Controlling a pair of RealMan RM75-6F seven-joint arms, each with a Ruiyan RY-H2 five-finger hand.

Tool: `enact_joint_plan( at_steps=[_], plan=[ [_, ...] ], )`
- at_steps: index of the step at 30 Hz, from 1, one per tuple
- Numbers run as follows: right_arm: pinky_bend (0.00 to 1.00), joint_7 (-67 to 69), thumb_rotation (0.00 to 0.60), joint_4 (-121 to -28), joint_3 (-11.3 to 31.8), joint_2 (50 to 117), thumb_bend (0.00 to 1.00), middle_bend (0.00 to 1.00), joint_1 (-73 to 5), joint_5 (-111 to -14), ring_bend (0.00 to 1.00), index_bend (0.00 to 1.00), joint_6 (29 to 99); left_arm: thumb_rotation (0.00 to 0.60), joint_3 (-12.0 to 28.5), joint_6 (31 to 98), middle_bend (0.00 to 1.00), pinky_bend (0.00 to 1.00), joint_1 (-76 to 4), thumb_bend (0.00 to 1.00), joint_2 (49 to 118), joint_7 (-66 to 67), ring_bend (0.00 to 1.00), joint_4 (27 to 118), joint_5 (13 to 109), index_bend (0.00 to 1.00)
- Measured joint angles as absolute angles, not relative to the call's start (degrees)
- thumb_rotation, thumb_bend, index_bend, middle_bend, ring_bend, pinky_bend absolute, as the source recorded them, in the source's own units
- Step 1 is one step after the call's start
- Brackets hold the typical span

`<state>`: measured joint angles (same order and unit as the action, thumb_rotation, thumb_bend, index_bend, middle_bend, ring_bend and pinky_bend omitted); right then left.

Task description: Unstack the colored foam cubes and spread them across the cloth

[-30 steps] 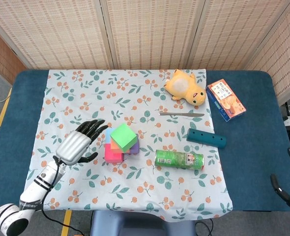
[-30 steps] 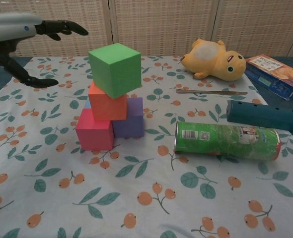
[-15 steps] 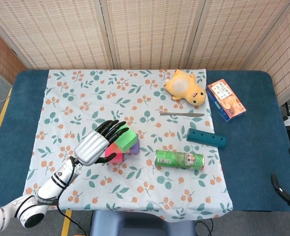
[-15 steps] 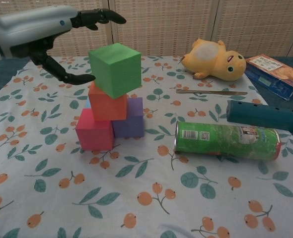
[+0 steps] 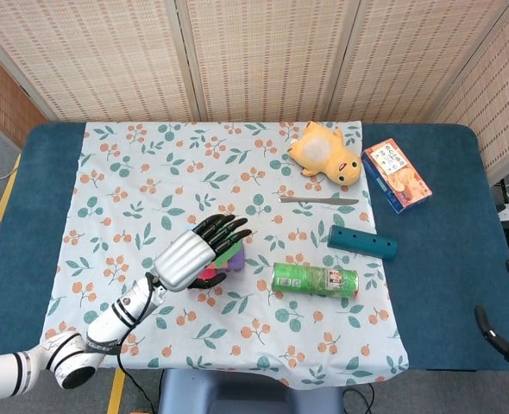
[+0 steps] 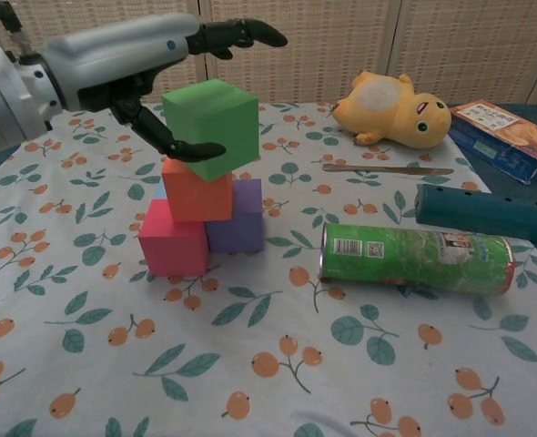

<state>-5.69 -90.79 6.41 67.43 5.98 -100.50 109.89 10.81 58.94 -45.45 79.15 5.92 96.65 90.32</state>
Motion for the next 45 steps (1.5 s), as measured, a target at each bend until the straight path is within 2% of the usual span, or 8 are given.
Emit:
enact_joint_plan(
  at_steps=[14, 22, 25, 28, 30, 37, 45],
  plan=[
    [0.00, -5.4, 0.600, -91.0, 6.2, 67.1, 0.24, 0.00, 5.9, -100.4, 0.00, 0.00, 109.3, 0.600, 12.7, 51.7, 0.00, 0.11, -50.9, 0.31, 82.1, 8.5, 0.00, 92.4, 82.6, 0.00],
    [0.00, -5.4, 0.600, -91.0, 6.3, 67.1, 0.24, 0.00, 5.8, -100.3, 0.00, 0.00, 109.3, 0.600, 13.1, 50.5, 0.00, 0.14, -51.7, 0.31, 82.5, 10.2, 0.00, 91.0, 77.9, 0.00],
    [0.00, -5.6, 0.600, -90.9, 6.3, 67.3, 0.24, 0.00, 5.8, -100.3, 0.00, 0.00, 109.2, 0.600, 13.1, 50.7, 0.05, 0.22, -51.8, 0.31, 82.1, 10.9, 0.04, 91.0, 77.4, 0.00],
    [0.00, -5.8, 0.600, -90.8, 6.3, 67.4, 0.24, 0.00, 5.8, -100.3, 0.00, 0.00, 109.1, 0.600, 12.8, 51.7, 0.16, 0.36, -51.6, 0.31, 82.0, 11.6, 0.16, 90.9, 77.3, 0.03],
    [0.00, -5.9, 0.600, -90.8, 6.2, 67.5, 0.24, 0.00, 5.8, -100.2, 0.00, 0.00, 109.0, 0.600, 12.5, 52.0, 0.19, 0.41, -51.5, 0.31, 81.9, 12.1, 0.21, 90.9, 77.3, 0.04],
    [0.00, -6.0, 0.600, -90.7, 6.3, 67.6, 0.24, 0.00, 5.7, -100.2, 0.00, 0.00, 109.0, 0.600, 12.1, 53.0, 0.23, 0.51, -51.3, 0.31, 81.9, 13.0, 0.26, 90.9, 76.8, 0.04],
    [0.00, -6.2, 0.600, -90.8, 6.2, 67.5, 0.24, 0.00, 5.6, -100.1, 0.00, 0.00, 108.5, 0.600, 12.1, 59.1, 0.25, 0.56, -49.1, 0.31, 79.4, 14.7, 0.30, 93.7, 78.8, 0.07]
  ],
)
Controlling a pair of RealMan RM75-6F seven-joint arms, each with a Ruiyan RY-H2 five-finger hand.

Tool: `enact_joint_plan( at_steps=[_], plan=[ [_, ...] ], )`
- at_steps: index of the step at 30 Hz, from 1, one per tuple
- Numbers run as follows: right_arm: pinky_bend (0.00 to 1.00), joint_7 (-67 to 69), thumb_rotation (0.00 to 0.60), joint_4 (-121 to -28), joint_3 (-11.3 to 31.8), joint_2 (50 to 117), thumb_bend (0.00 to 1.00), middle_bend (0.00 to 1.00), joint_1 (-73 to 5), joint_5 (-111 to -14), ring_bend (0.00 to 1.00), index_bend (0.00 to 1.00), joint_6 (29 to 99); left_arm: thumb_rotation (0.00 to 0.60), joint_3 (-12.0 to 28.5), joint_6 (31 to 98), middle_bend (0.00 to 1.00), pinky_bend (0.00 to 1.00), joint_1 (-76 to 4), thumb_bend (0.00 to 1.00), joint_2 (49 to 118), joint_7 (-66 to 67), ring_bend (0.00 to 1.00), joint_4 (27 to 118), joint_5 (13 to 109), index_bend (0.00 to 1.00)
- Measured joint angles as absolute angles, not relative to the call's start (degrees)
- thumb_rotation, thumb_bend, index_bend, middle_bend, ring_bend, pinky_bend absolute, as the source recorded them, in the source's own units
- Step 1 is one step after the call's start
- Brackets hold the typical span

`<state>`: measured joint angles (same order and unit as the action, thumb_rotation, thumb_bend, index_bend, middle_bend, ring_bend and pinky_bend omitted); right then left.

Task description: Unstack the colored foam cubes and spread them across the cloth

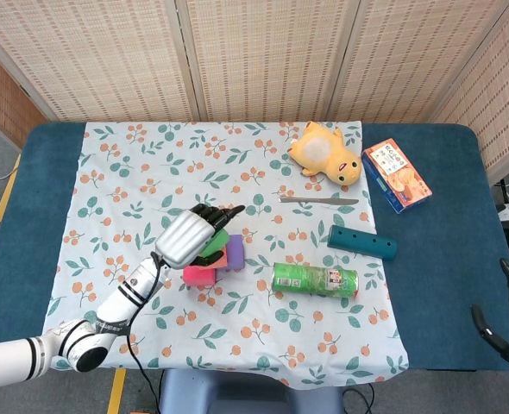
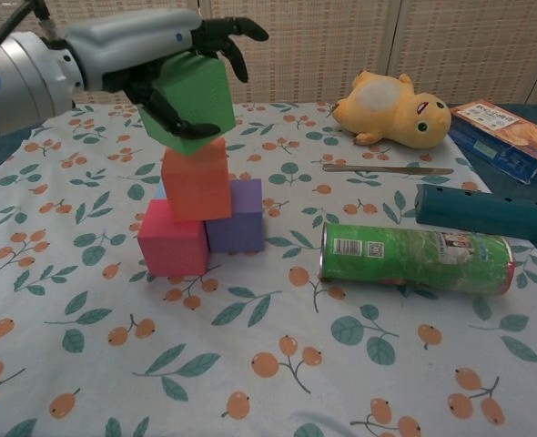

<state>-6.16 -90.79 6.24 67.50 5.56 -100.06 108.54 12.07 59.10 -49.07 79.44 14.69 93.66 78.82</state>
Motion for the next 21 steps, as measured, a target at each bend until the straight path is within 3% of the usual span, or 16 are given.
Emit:
enact_joint_plan(
  at_steps=[12, 21],
  plan=[
    [0.00, -7.2, 0.600, -90.7, 6.0, 68.0, 0.24, 0.00, 5.3, -99.8, 0.00, 0.00, 107.5, 0.600, 8.3, 67.0, 0.29, 0.59, -40.5, 0.31, 68.8, 17.6, 0.35, 100.7, 81.7, 0.10],
    [0.00, -7.5, 0.600, -90.6, 5.8, 68.0, 0.24, 0.00, 5.1, -99.7, 0.00, 0.00, 106.8, 0.600, 5.3, 70.7, 0.26, 0.57, -34.9, 0.31, 72.3, 18.3, 0.31, 90.3, 79.6, 0.10]
  ],
)
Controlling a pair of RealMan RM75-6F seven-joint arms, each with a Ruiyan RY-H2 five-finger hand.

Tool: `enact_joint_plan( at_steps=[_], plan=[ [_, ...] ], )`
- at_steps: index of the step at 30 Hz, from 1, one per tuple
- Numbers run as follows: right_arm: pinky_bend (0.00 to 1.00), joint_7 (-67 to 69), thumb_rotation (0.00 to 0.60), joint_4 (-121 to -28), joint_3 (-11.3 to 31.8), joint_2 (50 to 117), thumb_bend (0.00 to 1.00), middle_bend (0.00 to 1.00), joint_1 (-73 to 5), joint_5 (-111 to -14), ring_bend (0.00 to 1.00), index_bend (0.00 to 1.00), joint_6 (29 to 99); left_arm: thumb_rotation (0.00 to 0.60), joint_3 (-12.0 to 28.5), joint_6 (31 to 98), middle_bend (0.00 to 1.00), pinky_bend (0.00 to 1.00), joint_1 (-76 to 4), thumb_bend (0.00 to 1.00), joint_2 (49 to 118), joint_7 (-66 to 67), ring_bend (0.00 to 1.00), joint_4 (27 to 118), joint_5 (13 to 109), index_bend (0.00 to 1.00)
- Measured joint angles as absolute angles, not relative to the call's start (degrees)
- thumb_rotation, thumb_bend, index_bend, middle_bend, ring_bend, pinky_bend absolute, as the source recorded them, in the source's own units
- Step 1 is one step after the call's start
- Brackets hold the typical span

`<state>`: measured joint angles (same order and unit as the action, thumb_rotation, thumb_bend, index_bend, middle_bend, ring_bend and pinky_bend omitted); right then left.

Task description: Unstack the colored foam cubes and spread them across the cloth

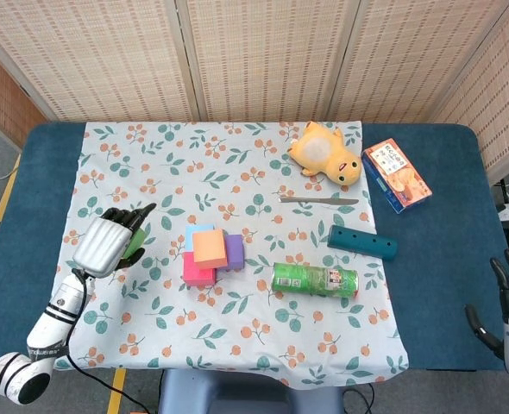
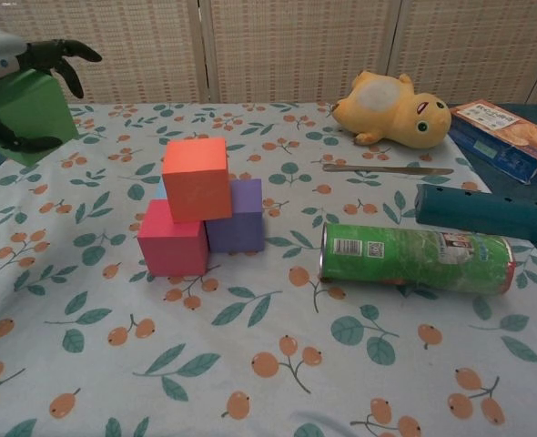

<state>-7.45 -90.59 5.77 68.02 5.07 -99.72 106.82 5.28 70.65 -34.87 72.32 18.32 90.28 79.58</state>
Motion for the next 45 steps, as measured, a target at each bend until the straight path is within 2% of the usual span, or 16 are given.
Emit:
enact_joint_plan(
  at_steps=[2, 4, 7, 11, 23, 29, 34, 41, 45],
  plan=[
    [0.00, -7.6, 0.600, -90.6, 5.9, 68.1, 0.24, 0.00, 5.0, -99.5, 0.00, 0.00, 106.7, 0.600, 5.0, 71.2, 0.23, 0.54, -33.9, 0.31, 74.4, 18.0, 0.28, 86.2, 78.9, 0.08],
    [0.00, -7.6, 0.600, -90.7, 5.8, 68.1, 0.24, 0.00, 4.9, -99.4, 0.00, 0.00, 106.4, 0.600, 4.9, 71.6, 0.15, 0.46, -33.2, 0.31, 76.3, 17.8, 0.20, 82.5, 78.3, 0.04],
    [0.00, -7.7, 0.600, -90.7, 5.7, 68.0, 0.24, 0.00, 4.9, -99.4, 0.00, 0.00, 106.3, 0.600, 4.7, 71.8, 0.01, 0.30, -32.0, 0.31, 79.9, 17.8, 0.02, 76.9, 76.9, 0.00],
    [0.00, -7.7, 0.600, -90.7, 5.7, 68.0, 0.24, 0.00, 4.9, -99.4, 0.00, 0.00, 106.2, 0.600, 4.4, 70.2, 0.00, 0.22, -30.8, 0.31, 82.9, 16.4, 0.00, 73.8, 75.2, 0.00],
    [0.00, -7.3, 0.600, -90.7, 5.5, 67.8, 0.24, 0.00, 5.0, -99.6, 0.00, 0.00, 106.5, 0.600, 4.1, 67.6, 0.00, 0.20, -30.3, 0.31, 85.5, 14.9, 0.00, 74.8, 75.8, 0.00],
    [0.00, -7.4, 0.600, -90.7, 5.5, 67.8, 0.24, 0.00, 4.9, -99.5, 0.00, 0.00, 106.2, 0.600, 5.3, 69.3, 0.00, 0.18, -30.3, 0.31, 85.2, 16.4, 0.00, 76.0, 76.3, 0.00],
    [0.00, -7.6, 0.600, -90.6, 5.3, 67.8, 0.24, 0.00, 4.9, -99.6, 0.00, 0.00, 106.0, 0.600, 6.2, 69.9, 0.00, 0.17, -30.5, 0.31, 82.6, 18.6, 0.00, 80.7, 76.7, 0.00],
    [0.00, -7.8, 0.600, -90.5, 5.3, 68.0, 0.24, 0.00, 4.8, -99.6, 0.00, 0.00, 106.0, 0.600, 6.6, 68.7, 0.00, 0.17, -31.3, 0.31, 76.2, 20.7, 0.00, 91.6, 77.8, 0.00],
    [0.00, -8.0, 0.600, -90.4, 5.1, 68.1, 0.24, 0.00, 4.7, -99.6, 0.00, 0.00, 105.6, 0.600, 6.5, 66.9, 0.00, 0.17, -32.1, 0.31, 75.1, 20.4, 0.00, 93.5, 78.4, 0.00]
  ],
)
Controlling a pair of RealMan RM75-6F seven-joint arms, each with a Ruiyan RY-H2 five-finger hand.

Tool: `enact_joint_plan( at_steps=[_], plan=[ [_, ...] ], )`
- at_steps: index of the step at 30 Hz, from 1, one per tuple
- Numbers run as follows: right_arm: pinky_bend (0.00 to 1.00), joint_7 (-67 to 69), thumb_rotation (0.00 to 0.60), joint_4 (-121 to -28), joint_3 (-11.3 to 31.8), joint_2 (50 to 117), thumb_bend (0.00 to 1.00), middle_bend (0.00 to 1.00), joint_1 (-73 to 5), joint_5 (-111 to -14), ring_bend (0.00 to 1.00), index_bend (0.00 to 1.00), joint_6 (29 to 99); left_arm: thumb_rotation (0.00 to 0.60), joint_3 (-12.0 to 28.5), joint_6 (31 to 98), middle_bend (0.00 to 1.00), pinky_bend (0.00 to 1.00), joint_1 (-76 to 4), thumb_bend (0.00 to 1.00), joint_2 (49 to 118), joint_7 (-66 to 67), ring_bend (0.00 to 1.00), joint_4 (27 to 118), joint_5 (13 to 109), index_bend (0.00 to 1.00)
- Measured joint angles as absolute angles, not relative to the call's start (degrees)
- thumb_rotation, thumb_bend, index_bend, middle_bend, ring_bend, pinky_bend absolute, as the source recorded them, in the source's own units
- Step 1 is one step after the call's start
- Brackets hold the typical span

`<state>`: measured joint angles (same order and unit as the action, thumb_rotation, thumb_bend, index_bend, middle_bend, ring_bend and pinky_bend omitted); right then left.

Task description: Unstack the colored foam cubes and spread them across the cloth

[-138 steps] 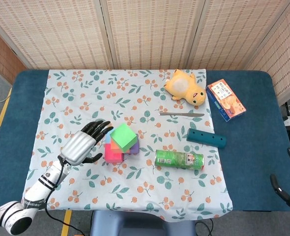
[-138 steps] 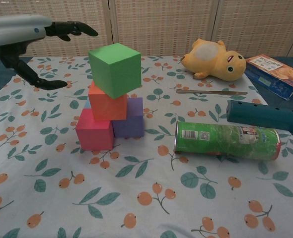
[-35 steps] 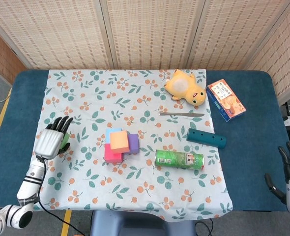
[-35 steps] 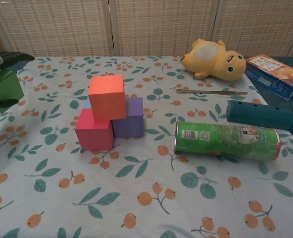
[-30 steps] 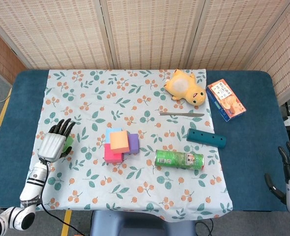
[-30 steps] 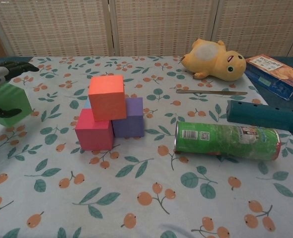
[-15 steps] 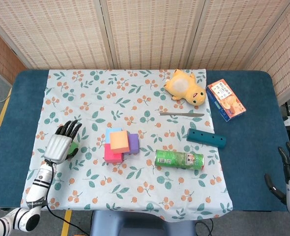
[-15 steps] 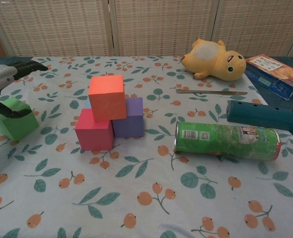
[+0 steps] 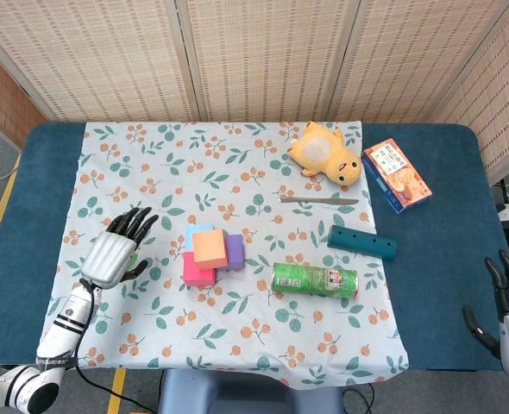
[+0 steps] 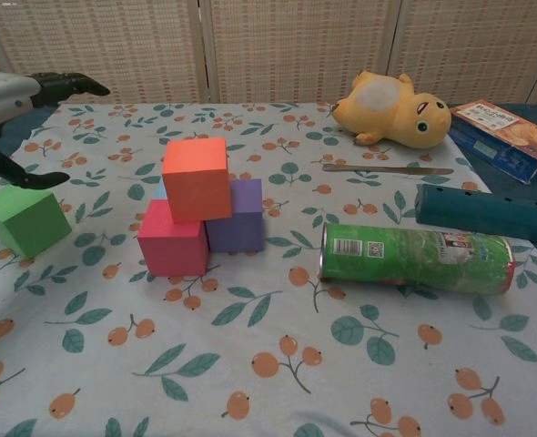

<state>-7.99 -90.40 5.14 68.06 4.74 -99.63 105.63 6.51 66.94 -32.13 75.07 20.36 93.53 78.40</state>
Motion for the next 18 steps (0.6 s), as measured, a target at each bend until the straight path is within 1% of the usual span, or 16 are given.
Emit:
enact_joint_plan(
  at_steps=[8, 18],
  plan=[
    [0.00, -7.7, 0.600, -90.5, 5.1, 67.8, 0.24, 0.00, 4.7, -99.6, 0.00, 0.00, 105.5, 0.600, 8.1, 58.9, 0.00, 0.17, -37.8, 0.31, 76.2, 20.6, 0.00, 96.2, 77.0, 0.00],
    [0.00, -7.3, 0.600, -90.5, 4.9, 67.6, 0.24, 0.00, 4.6, -99.7, 0.00, 0.00, 105.3, 0.600, 9.8, 56.0, 0.00, 0.17, -41.8, 0.31, 79.5, 22.6, 0.00, 94.6, 74.3, 0.00]
  ],
)
